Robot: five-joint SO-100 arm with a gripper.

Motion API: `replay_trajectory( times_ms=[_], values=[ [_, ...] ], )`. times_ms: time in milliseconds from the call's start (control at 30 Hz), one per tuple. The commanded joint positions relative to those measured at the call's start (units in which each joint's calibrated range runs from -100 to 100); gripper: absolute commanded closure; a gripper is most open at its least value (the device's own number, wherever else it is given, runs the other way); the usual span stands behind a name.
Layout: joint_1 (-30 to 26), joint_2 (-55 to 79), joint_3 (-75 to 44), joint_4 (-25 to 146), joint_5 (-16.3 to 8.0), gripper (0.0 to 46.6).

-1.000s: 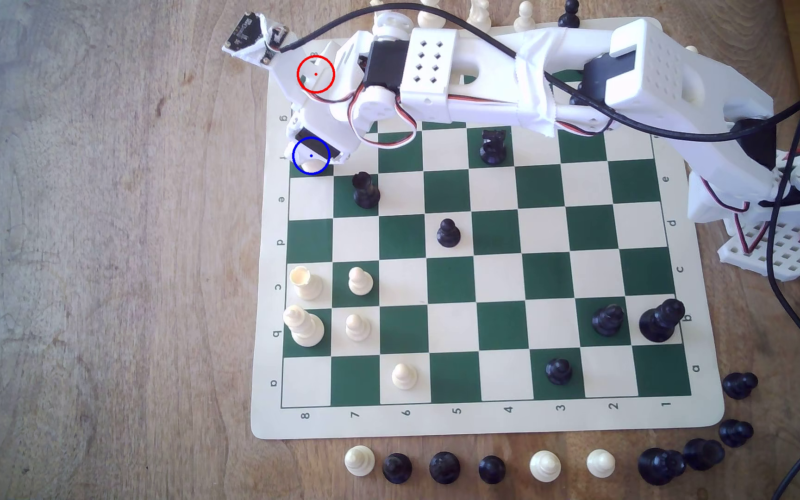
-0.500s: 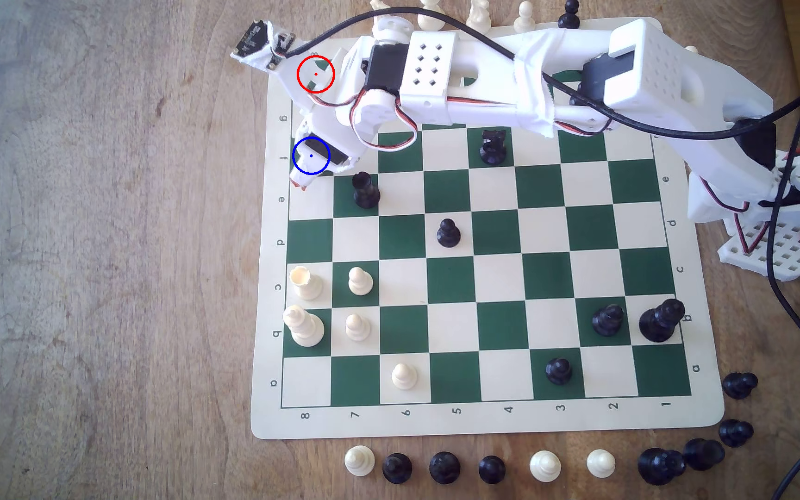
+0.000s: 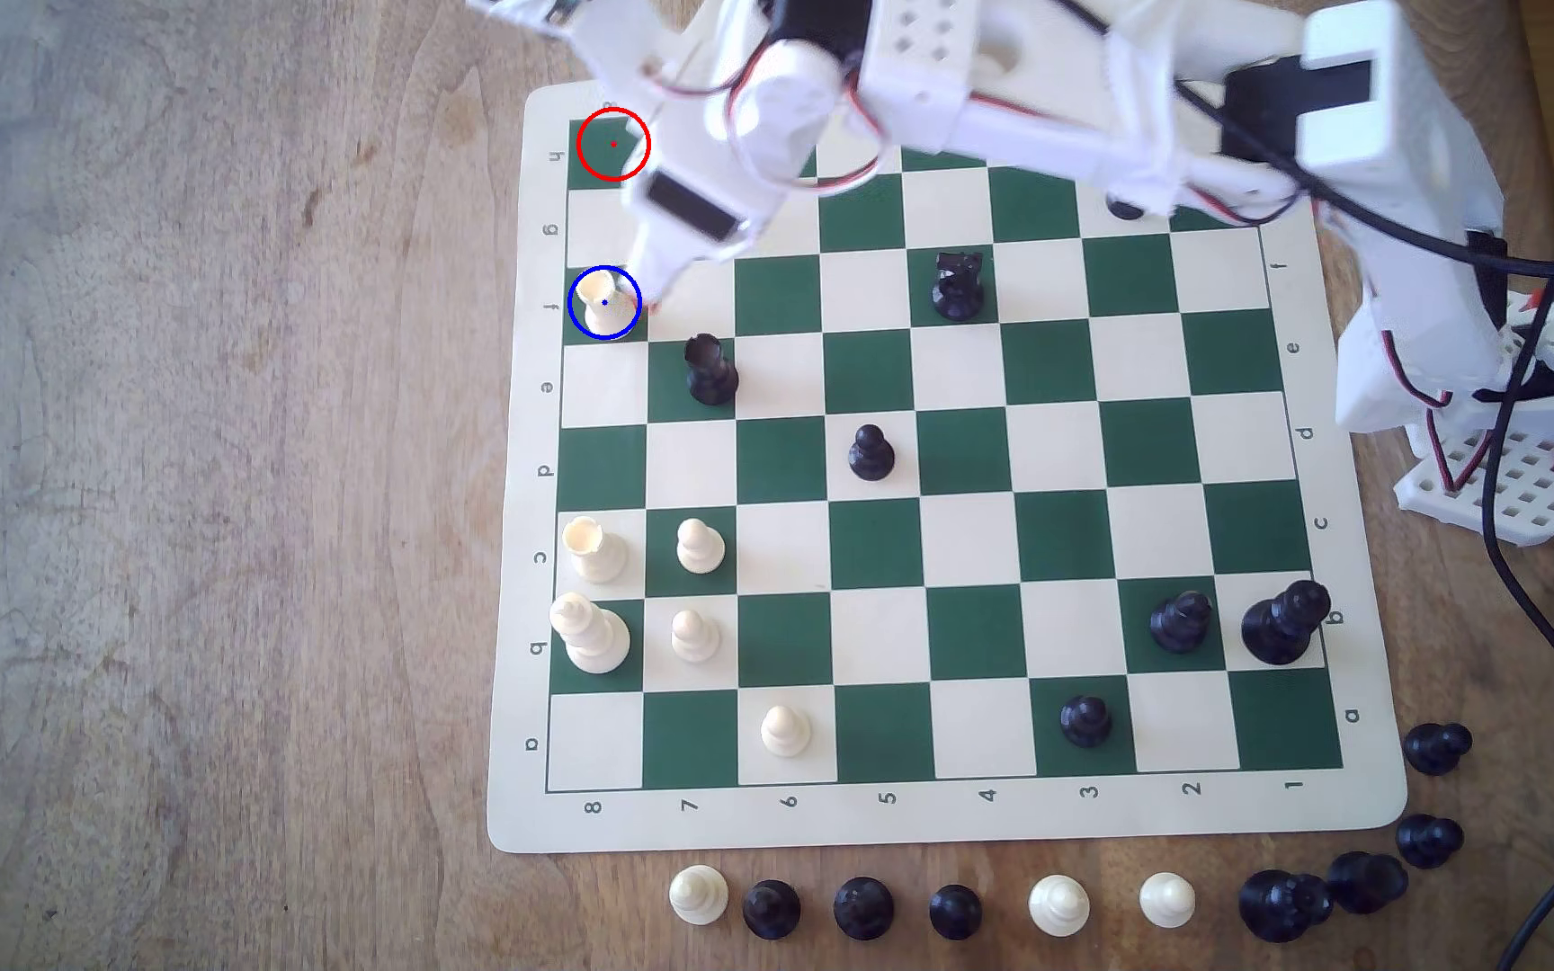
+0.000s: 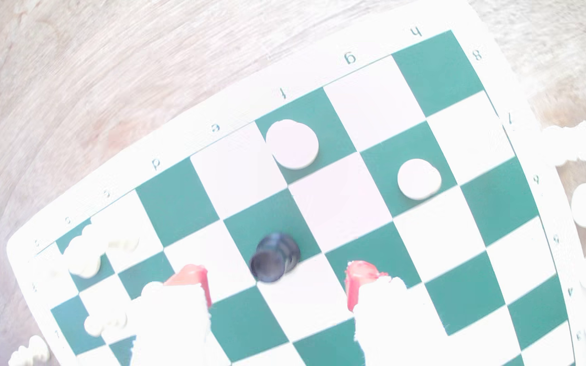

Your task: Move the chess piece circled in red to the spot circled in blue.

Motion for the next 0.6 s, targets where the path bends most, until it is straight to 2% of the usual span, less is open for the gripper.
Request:
replay_trajectory(
  times_ms=[0, 67, 100, 267, 367, 400, 433, 467, 500, 567],
  values=[
    [-1.0, -18.4, 2.6, 3.4, 0.1, 25.0],
    [-2.0, -26.2, 13.5, 0.0, 0.8, 25.0],
    [-3.5, -34.9, 26.4, -6.1, 1.9, 25.1],
    [-7.8, -53.5, 51.1, -15.0, 3.0, 25.6],
    [-9.7, -64.3, 68.6, -24.8, 4.6, 25.4],
    [-11.2, -70.1, 78.3, -29.5, 5.8, 27.8],
    [-11.9, -72.8, 82.1, -31.2, 6.2, 31.5],
    [-12.7, -75.1, 85.5, -32.4, 6.2, 37.2],
    [-13.3, -77.8, 88.9, -34.2, 6.2, 38.3],
    [-13.9, -84.7, 99.6, -44.2, 6.6, 44.5]
  ],
)
